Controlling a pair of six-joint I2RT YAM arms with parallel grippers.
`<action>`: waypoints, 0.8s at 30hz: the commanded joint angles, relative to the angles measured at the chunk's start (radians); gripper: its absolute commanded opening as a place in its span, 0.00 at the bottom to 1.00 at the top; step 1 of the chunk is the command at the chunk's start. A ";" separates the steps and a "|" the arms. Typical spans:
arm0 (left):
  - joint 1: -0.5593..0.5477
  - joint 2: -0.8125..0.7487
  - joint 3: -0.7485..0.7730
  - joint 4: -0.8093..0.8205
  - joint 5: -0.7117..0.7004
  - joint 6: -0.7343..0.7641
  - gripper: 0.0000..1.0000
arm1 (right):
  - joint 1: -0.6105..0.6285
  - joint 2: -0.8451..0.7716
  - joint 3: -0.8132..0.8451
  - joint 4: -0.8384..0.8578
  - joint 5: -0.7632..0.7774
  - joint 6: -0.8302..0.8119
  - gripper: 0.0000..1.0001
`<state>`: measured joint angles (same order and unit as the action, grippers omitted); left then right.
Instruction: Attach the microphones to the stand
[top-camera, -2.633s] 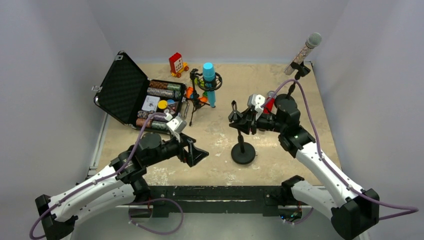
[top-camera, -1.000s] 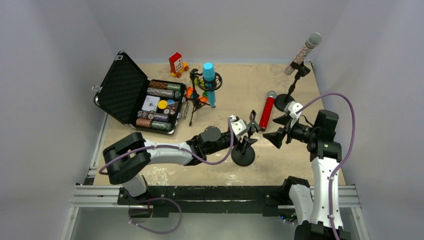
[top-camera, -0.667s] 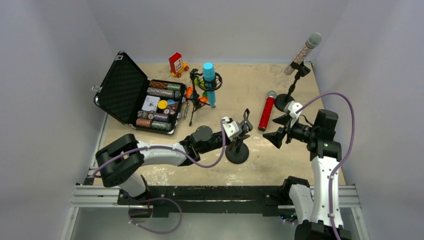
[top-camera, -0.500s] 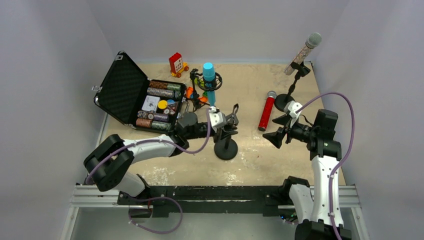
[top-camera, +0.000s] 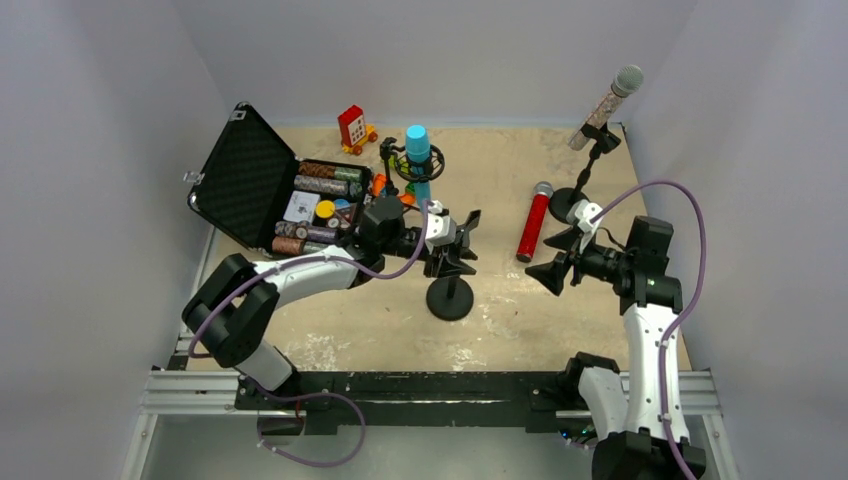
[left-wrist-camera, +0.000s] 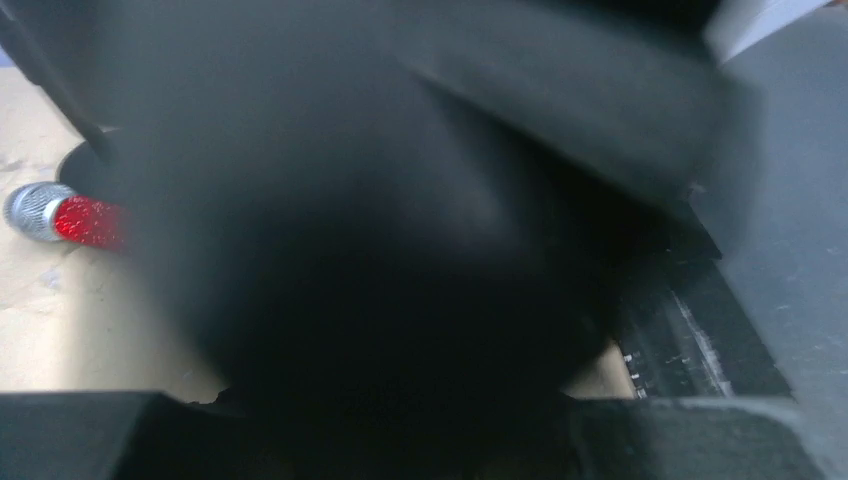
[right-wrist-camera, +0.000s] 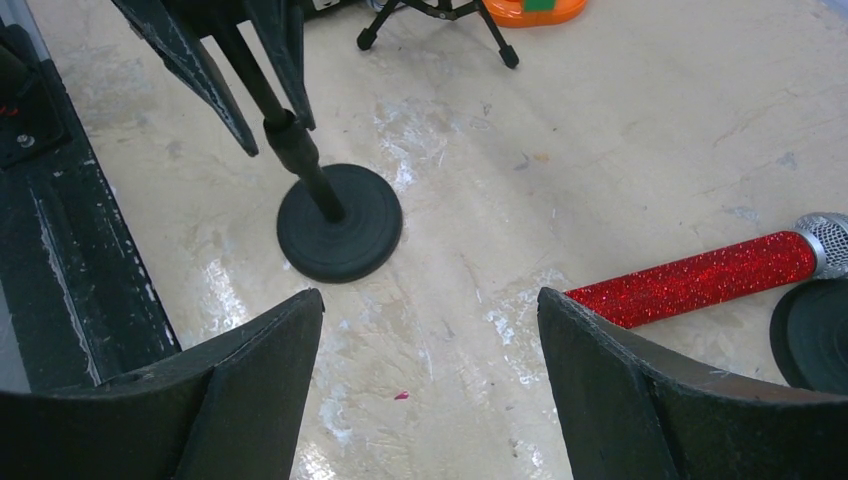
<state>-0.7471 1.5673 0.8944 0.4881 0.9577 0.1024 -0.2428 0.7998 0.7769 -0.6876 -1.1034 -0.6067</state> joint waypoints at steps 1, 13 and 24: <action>0.003 0.012 -0.088 0.302 -0.102 -0.065 0.47 | -0.004 0.009 -0.001 -0.002 -0.028 -0.018 0.82; -0.005 -0.451 -0.462 0.178 -0.504 -0.174 0.78 | -0.004 0.013 -0.001 -0.001 -0.022 -0.021 0.82; -0.031 -0.797 0.025 -0.855 -0.730 -0.415 0.81 | -0.003 0.010 0.002 -0.006 -0.027 -0.021 0.82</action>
<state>-0.7750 0.7597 0.6197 0.0593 0.3187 -0.1806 -0.2428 0.8135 0.7769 -0.6891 -1.1034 -0.6136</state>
